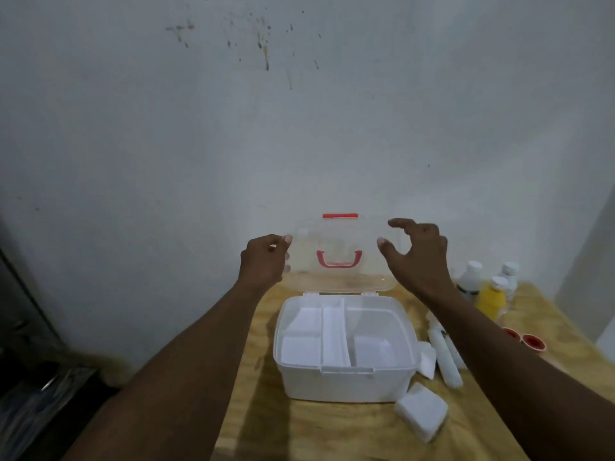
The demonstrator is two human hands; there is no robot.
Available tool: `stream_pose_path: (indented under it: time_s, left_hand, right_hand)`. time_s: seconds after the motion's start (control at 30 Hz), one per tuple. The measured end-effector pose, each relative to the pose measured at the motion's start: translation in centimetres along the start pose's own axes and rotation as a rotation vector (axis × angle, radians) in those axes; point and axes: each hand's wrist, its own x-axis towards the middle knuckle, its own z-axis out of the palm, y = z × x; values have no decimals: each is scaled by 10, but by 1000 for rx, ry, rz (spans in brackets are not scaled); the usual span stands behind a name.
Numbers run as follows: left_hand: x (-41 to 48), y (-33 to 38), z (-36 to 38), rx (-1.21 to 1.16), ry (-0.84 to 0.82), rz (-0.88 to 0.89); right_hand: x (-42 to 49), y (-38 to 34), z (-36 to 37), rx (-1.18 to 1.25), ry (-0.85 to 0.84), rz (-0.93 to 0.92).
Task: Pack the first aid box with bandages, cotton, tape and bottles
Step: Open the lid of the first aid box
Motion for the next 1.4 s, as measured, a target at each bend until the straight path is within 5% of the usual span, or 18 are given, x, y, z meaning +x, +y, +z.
stream_pose_path:
  time_s: [0.2, 0.67, 1.0, 1.4]
  left_hand:
    - [13, -24, 10, 2, -19, -102]
    - [-9, -56, 10, 0, -174, -260]
    - [-50, -58, -10, -30, -206, -313]
    - [-78, -66, -8, -52, -72, -248]
  right_hand:
    - [-16, 31, 29, 157, -209, 160]
    - [-12, 41, 42, 308, -359, 461]
    - [-49, 32, 4, 229, -335, 467]
    - [-83, 22, 18, 146, -118, 390]
